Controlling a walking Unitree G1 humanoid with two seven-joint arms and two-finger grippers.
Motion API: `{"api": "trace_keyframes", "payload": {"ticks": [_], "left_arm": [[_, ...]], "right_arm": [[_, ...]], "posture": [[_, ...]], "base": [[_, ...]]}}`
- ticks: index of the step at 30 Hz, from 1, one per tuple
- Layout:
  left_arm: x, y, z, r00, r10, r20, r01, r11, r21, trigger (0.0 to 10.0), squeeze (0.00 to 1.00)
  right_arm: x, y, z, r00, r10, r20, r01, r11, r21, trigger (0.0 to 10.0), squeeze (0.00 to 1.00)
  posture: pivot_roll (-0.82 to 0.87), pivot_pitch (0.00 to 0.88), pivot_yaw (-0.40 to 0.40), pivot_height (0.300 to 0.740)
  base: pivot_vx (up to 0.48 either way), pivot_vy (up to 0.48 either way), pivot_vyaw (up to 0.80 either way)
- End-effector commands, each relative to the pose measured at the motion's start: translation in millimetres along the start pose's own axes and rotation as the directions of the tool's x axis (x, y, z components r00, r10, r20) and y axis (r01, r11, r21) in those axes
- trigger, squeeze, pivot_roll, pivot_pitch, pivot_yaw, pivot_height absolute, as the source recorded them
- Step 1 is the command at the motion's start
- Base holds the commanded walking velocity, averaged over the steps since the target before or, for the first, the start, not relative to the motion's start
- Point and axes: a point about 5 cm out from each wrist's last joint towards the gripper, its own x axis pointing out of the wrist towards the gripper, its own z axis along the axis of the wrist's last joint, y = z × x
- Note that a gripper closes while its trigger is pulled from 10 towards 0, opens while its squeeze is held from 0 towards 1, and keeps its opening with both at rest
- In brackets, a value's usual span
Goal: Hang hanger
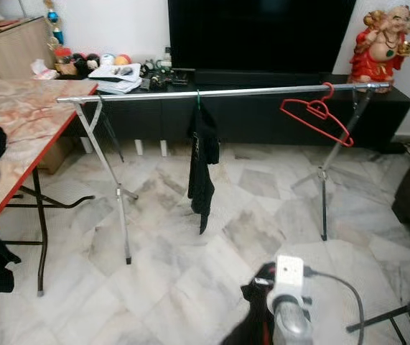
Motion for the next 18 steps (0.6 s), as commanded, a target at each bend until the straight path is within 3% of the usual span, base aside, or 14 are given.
{"api": "trace_keyframes", "payload": {"ticks": [1,5,7,9,10,11,14,18], "left_arm": [[-0.7,1.8,-2,1.0,0.0,-0.001,0.0,1.0,-0.015,10.0,0.0],[-1.6,4.8,5,0.995,0.042,0.087,-0.042,0.999,-0.004,10.0,0.0],[9.0,16.9,88,0.951,0.056,0.303,-0.069,0.997,0.03,10.0,0.0],[5.7,24.7,143,0.896,0.036,0.443,-0.071,0.996,0.062,10.0,0.0],[5.7,24.7,143,0.896,0.036,0.443,-0.071,0.996,0.062,10.0,0.0],[1.7,26.6,162,0.866,-0.006,0.501,-0.059,0.992,0.113,10.0,0.0],[-3.0,28.9,179,0.835,-0.048,0.548,-0.061,0.982,0.179,10.0,0.0],[-16.5,23.0,212,0.769,-0.264,0.583,0.025,0.923,0.385,10.0,0.0]], "right_arm": [[1.5,-2.7,5,1.0,-0.002,0.014,0.002,1.0,-0.013,10.0,0.0],[3.4,-3.7,9,1.0,0.006,0.016,-0.005,0.997,-0.073,10.0,0.0],[6.8,-0.8,21,0.998,0.031,0.057,-0.023,0.991,-0.132,10.0,0.0],[10.4,3.0,34,0.994,0.053,0.099,-0.036,0.985,-0.168,10.0,0.0],[10.4,3.0,34,0.994,0.053,0.099,-0.036,0.985,-0.168,10.0,0.0],[13.9,6.3,45,0.99,0.065,0.124,-0.041,0.982,-0.186,10.0,0.0],[17.5,9.7,53,0.99,0.073,0.123,-0.045,0.975,-0.219,10.0,0.0],[23.0,25.7,67,0.985,0.142,0.1,-0.104,0.943,-0.315,10.0,0.0]], "posture": [[0.05,0.0,0.012,0.74],[0.05,0.0,0.013,0.74],[0.05,0.0,0.015,0.74],[0.05,0.0,0.015,0.74],[0.05,0.0,0.015,0.74],[0.06,0.0,0.014,0.74],[0.06,0.0,0.013,0.74],[0.06,0.0,0.009,0.74]], "base": [[0.0,0.0,0.0],[0.0,0.0,0.0],[0.0,0.0,0.0],[0.0,0.0,0.0],[0.0,0.0,0.0],[0.0,0.0,0.0],[0.0,0.0,0.0],[0.0,0.0,0.0]]}}
